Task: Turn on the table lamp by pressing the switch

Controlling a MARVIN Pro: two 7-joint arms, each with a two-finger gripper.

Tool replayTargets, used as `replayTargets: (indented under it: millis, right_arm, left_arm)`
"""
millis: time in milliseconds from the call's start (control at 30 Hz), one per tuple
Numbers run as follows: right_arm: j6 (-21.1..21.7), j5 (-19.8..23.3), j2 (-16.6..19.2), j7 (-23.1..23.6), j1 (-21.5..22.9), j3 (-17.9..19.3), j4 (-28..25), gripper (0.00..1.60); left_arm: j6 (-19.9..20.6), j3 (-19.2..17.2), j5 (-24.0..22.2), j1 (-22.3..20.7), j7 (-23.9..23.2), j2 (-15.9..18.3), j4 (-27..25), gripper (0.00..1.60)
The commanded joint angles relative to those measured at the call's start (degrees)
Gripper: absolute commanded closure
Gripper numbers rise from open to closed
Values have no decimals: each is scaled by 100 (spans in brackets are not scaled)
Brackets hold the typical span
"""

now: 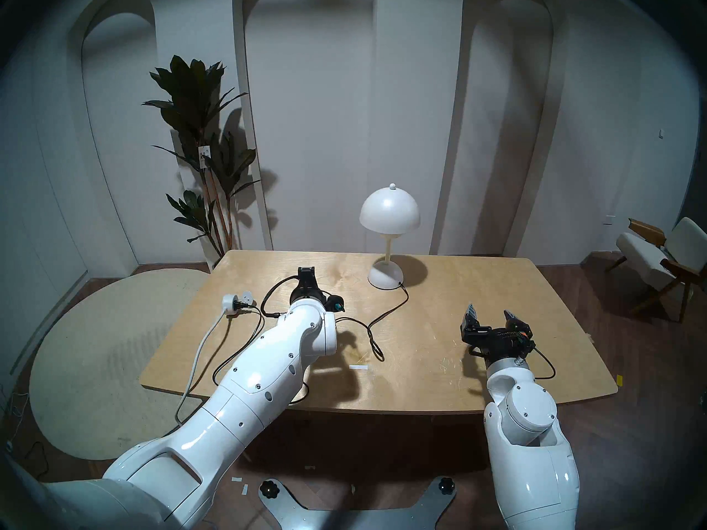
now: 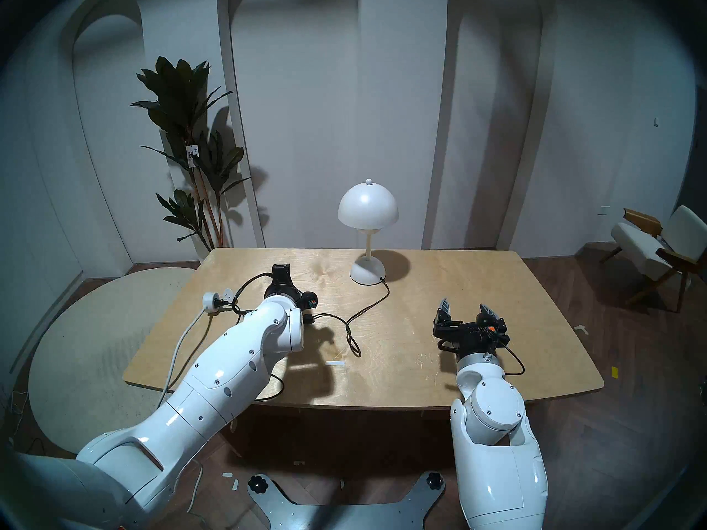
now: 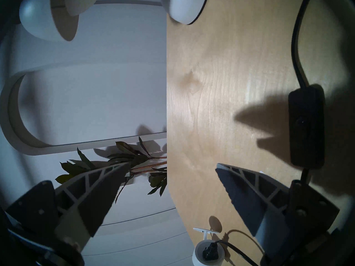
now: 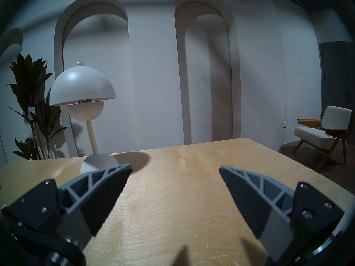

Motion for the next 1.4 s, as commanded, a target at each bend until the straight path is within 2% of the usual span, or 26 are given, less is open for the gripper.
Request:
replayTargets:
  millis: [0,833,1367]
  right_arm:
    - [-44,-5,-5,-9,39,-1,-143,0]
    - [-45,-1,2,-17,36,-6,-147,0]
    - [-45,0,4,-21,34,-8,-150,0]
  left_arm:
    - [159,75,195,-243,-124,-62,-301,0]
    - [454,312,355,-339,-743,-187,-486,0]
    - [466,282,325,-296,-814,-186,-446,0]
